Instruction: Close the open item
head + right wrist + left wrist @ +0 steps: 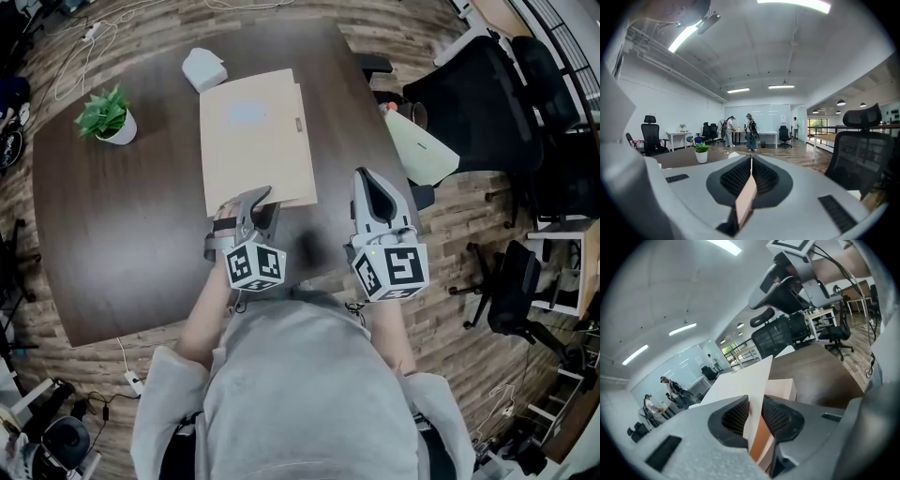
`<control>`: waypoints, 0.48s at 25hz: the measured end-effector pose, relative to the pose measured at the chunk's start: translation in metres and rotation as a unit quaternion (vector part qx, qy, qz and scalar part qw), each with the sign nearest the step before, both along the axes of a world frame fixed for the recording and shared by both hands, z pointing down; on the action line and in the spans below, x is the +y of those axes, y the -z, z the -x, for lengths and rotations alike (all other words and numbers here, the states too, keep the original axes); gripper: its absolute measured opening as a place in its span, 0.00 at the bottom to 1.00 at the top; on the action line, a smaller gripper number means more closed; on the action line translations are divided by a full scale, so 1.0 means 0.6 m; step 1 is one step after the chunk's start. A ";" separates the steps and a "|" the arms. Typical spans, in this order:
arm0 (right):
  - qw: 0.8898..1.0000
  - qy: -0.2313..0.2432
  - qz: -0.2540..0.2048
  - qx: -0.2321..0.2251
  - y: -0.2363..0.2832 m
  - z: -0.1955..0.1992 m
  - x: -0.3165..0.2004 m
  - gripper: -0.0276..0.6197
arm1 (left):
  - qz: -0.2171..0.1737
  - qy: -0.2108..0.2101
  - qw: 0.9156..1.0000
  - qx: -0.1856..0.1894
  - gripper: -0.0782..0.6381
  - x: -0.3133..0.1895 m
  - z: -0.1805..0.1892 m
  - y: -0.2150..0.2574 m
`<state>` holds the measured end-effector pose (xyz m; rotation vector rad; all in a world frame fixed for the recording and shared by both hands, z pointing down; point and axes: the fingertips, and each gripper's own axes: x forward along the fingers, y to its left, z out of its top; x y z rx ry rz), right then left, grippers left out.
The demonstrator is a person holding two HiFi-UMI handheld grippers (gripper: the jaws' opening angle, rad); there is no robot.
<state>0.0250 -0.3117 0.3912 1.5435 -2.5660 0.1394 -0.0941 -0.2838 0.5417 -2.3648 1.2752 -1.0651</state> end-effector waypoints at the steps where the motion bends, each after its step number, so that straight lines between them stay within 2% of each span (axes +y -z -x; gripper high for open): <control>1: 1.000 -0.001 0.000 0.000 0.000 -0.002 0.000 0.06 | 0.009 0.007 1.000 0.014 0.22 -0.002 0.001 0.001; 5: 1.000 -0.002 -0.003 -0.001 0.004 -0.009 0.003 0.06 | 0.066 0.025 0.996 0.062 0.18 -0.006 -0.006 -0.008; 7: 1.000 -0.002 -0.004 0.000 0.007 -0.012 0.007 0.06 | 0.090 0.029 0.993 0.072 0.18 -0.007 -0.009 -0.014; 12: 1.000 -0.002 -0.006 0.000 0.009 -0.018 0.010 0.06 | 0.127 0.022 0.991 0.046 0.17 -0.006 -0.019 -0.037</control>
